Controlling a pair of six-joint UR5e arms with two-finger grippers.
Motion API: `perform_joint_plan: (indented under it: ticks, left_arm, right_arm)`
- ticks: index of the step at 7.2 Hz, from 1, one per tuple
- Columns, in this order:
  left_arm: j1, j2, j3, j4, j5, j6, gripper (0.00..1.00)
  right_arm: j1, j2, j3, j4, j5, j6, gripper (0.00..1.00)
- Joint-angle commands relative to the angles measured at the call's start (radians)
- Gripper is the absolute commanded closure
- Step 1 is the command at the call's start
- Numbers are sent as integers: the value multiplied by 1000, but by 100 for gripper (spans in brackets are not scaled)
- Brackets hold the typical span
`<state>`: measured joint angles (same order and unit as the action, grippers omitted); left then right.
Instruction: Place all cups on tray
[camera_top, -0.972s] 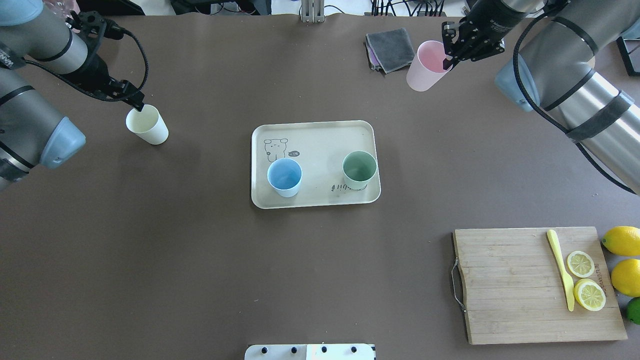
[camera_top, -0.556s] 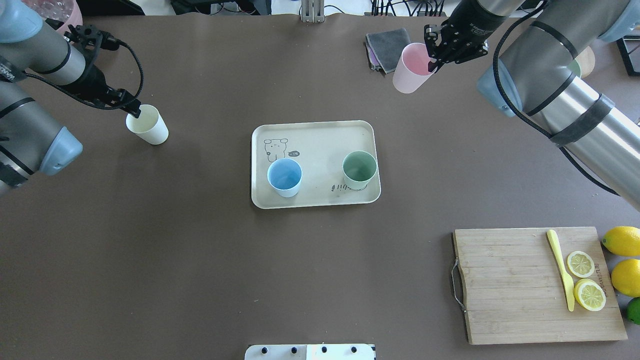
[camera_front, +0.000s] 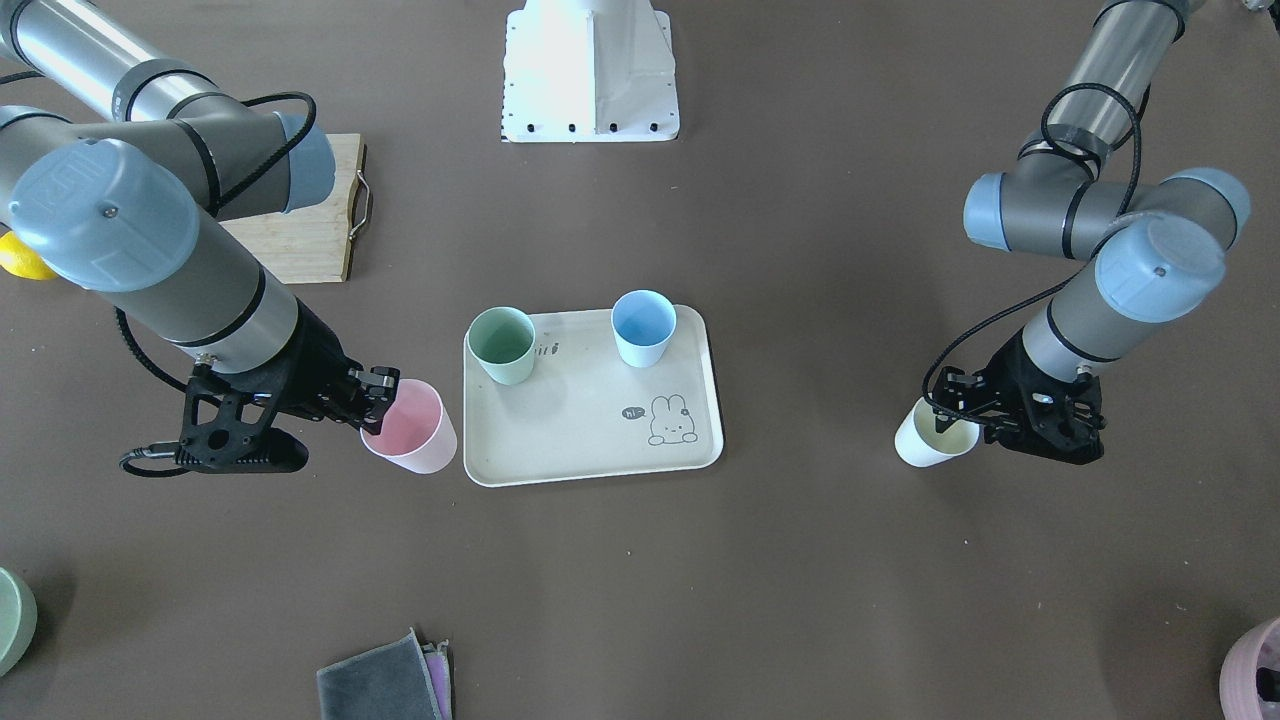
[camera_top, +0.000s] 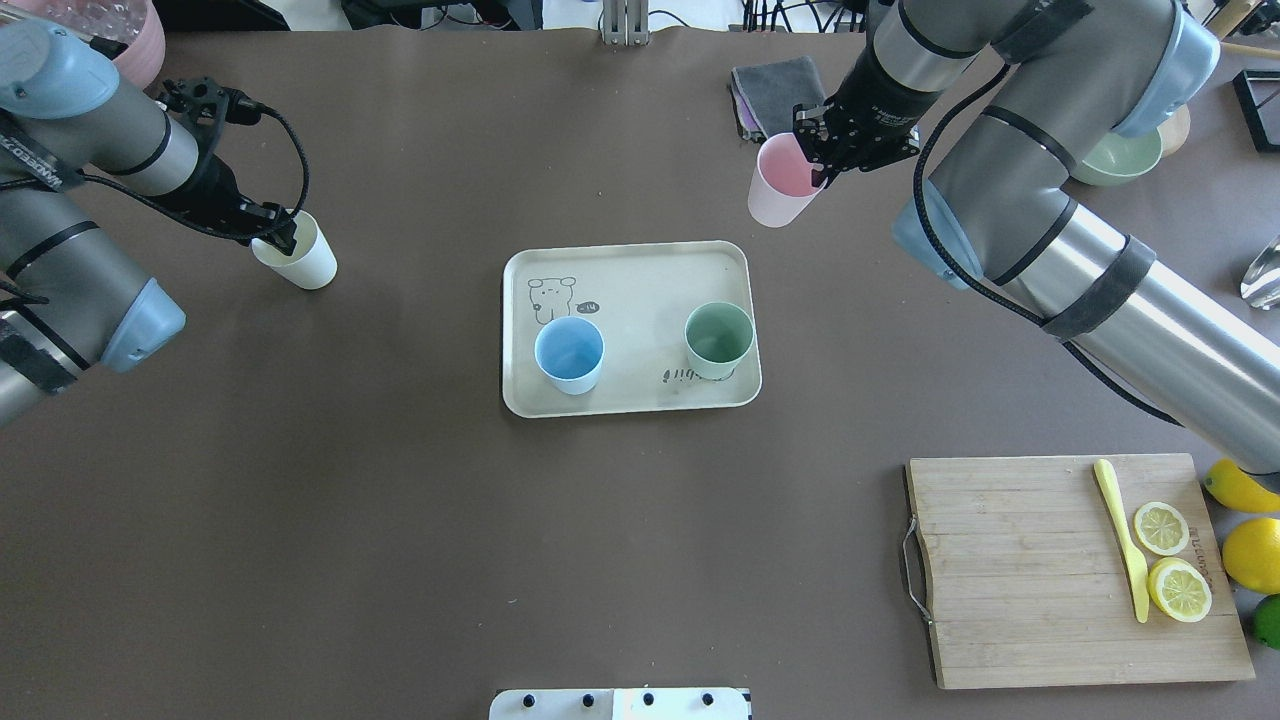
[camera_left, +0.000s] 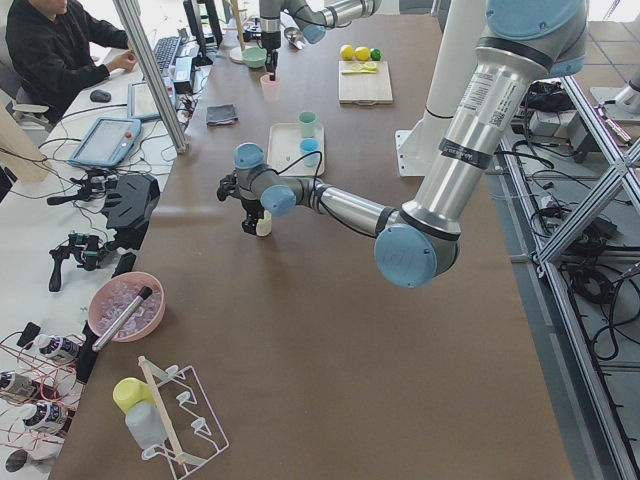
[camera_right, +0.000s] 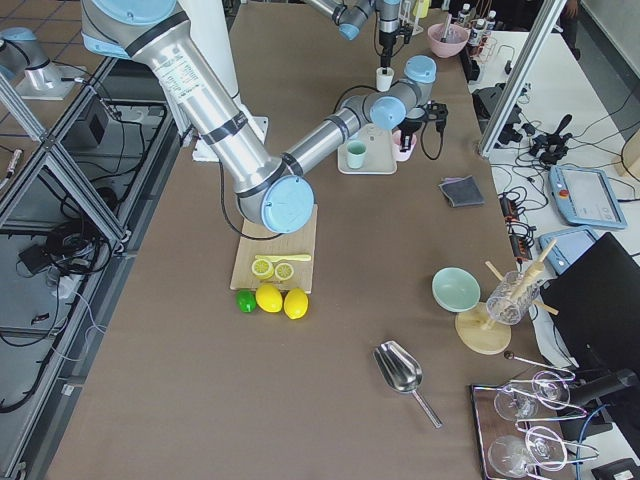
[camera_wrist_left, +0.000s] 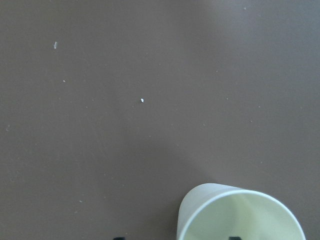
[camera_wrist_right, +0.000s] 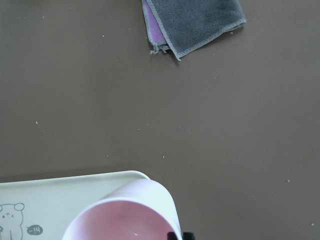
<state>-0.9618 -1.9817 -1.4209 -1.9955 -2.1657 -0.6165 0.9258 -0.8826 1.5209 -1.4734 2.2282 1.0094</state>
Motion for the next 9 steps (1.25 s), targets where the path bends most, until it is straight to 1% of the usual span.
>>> perform_joint_plan:
  ticks: [1, 2, 3, 4, 5, 6, 7, 9]
  left_arm:
    - [24, 0, 0, -25, 1, -20, 100]
    - [12, -12, -9, -17, 0, -28, 100]
    - [-14, -55, -9, 13, -11, -72, 100]
    - [-35, -139, -24, 131, -55, -95, 100]
    - [-34, -196, -32, 197, -57, -106, 100]
    - [-29, -215, -30, 198, -56, -164, 100]
    - [-26, -232, -32, 199, -54, -176, 100]
    - [-12, -252, -30, 201, -51, -216, 100]
  right_arm:
    - [-28, 14, -8, 5, -22, 28, 100]
    - [-35, 34, -37, 8, -28, 28, 100]
    - [-53, 77, -88, 10, -45, 29, 100]
    - [-73, 82, -93, 14, -70, 29, 100]
    - [-99, 82, -102, 43, -93, 31, 100]
    - [-120, 82, -122, 73, -105, 69, 100]
    - [-142, 82, -151, 115, -114, 90, 100]
    - [-163, 82, -186, 146, -114, 92, 100]
